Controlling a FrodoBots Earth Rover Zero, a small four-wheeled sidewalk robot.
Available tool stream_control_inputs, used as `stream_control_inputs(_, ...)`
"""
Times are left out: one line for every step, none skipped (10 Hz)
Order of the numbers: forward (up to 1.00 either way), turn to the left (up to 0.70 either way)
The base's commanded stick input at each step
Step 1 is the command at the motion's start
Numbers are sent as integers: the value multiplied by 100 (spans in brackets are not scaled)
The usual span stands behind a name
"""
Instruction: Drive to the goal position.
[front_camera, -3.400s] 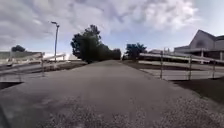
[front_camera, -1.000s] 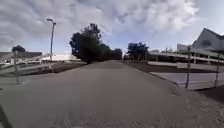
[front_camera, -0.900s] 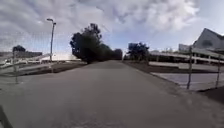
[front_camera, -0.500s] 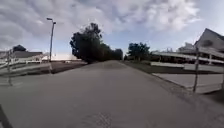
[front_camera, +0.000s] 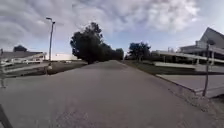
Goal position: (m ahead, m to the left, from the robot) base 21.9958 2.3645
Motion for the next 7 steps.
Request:
stream_control_inputs(70,0)
stream_control_inputs(70,0)
stream_control_inputs(70,0)
stream_control_inputs(70,0)
stream_control_inputs(70,0)
stream_control_inputs(70,0)
stream_control_inputs(70,0)
